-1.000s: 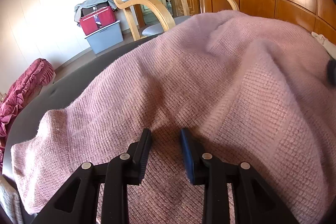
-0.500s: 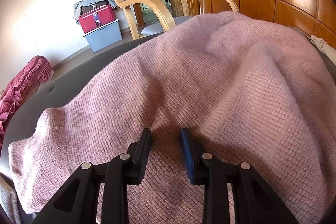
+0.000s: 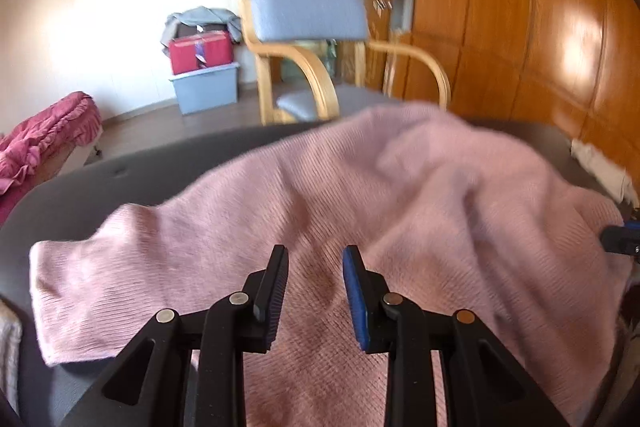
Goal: Fold clothes
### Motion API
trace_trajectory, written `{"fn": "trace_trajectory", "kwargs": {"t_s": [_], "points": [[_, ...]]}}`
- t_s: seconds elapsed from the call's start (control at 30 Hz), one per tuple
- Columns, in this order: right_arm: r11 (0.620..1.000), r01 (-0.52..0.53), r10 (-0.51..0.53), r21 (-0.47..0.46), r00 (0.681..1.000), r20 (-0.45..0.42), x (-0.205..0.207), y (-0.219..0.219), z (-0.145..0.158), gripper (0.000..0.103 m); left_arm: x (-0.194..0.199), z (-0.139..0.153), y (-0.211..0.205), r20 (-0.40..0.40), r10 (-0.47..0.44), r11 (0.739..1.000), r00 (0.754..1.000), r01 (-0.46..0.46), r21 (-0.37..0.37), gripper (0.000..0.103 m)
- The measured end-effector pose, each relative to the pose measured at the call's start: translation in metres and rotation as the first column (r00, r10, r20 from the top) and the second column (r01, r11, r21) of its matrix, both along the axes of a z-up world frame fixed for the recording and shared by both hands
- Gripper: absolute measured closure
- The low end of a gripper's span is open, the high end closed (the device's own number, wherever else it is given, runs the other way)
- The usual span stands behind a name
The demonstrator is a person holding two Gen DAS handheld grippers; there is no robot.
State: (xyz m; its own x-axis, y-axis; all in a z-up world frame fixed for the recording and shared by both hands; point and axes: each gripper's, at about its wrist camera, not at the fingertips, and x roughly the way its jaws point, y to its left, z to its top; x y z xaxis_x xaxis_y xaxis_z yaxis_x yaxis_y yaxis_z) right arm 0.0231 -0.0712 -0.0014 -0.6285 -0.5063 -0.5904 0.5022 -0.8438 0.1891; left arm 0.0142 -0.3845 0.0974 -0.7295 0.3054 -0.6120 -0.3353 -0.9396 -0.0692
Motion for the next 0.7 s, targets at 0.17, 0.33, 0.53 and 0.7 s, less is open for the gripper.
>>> {"fn": "trace_trajectory", "kwargs": {"t_s": [0.17, 0.33, 0.53, 0.7], "points": [[0.981, -0.189, 0.190, -0.051, 0.982, 0.007, -0.019, -0.078, 0.001, 0.093, 0.019, 0.019, -0.032, -0.058, 0.076, 0.988, 0.995, -0.067, 0.141, 0.075], [0.963, -0.267, 0.268, -0.026, 0.957, 0.110, -0.024, -0.130, -0.039, 0.093, 0.015, 0.007, -0.049, -0.004, 0.124, 0.972, 0.992, -0.121, 0.200, 0.075], [0.964, -0.264, 0.263, -0.004, 0.959, 0.104, -0.018, -0.120, -0.054, 0.090, 0.010, -0.034, -0.013, 0.093, -0.005, 0.984, 0.996, -0.011, 0.178, 0.075], [0.963, -0.269, 0.265, 0.023, 0.958, 0.112, -0.015, -0.102, -0.052, 0.084, -0.007, -0.065, 0.003, 0.236, -0.089, 0.976, 0.968, 0.038, 0.214, 0.073]]}}
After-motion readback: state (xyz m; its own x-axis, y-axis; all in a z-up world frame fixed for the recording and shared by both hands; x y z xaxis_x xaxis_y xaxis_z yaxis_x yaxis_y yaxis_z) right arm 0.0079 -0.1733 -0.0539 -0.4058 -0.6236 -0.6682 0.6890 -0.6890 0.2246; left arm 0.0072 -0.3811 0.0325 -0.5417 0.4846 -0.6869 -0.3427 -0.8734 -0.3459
